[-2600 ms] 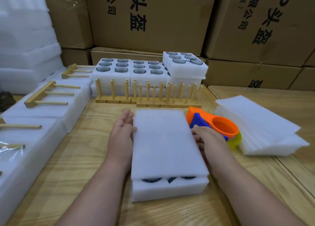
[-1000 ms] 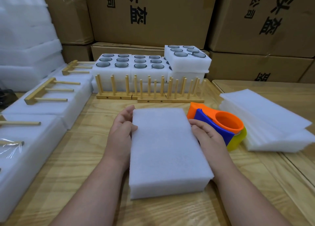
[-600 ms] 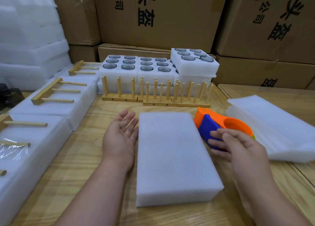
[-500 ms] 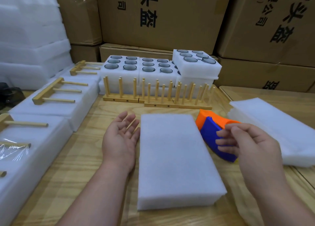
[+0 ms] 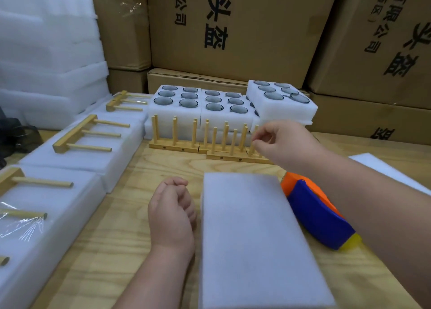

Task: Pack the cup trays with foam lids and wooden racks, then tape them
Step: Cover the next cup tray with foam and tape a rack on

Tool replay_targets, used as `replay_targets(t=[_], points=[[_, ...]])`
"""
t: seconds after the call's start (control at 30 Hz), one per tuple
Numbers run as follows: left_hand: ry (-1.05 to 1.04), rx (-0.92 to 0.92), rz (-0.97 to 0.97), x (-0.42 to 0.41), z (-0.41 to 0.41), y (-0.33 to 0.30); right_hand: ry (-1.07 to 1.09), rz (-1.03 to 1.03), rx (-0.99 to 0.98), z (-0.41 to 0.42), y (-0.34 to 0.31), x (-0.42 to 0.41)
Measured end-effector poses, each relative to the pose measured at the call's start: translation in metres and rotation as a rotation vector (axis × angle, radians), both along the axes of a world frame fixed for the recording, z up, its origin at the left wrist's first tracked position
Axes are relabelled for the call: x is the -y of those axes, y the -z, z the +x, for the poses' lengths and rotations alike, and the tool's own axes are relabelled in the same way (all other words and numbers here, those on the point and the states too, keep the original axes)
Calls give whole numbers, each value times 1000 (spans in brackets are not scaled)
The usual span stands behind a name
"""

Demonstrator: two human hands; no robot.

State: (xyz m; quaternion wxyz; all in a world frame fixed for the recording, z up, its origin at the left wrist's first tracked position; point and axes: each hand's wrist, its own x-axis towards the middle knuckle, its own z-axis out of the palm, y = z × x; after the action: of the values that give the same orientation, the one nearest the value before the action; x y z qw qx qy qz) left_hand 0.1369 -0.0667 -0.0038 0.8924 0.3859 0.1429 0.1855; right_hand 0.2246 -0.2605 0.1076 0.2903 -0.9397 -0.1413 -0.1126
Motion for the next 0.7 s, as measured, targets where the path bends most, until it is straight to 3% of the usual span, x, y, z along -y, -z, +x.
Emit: replay_targets(t=[0.13,0.7], points=[[-29,14,80,1,-2,0,34,-138,-12,37,1,-7],[-33,-10,27,-1,3,1,42,-434,-55,98,11,-44]])
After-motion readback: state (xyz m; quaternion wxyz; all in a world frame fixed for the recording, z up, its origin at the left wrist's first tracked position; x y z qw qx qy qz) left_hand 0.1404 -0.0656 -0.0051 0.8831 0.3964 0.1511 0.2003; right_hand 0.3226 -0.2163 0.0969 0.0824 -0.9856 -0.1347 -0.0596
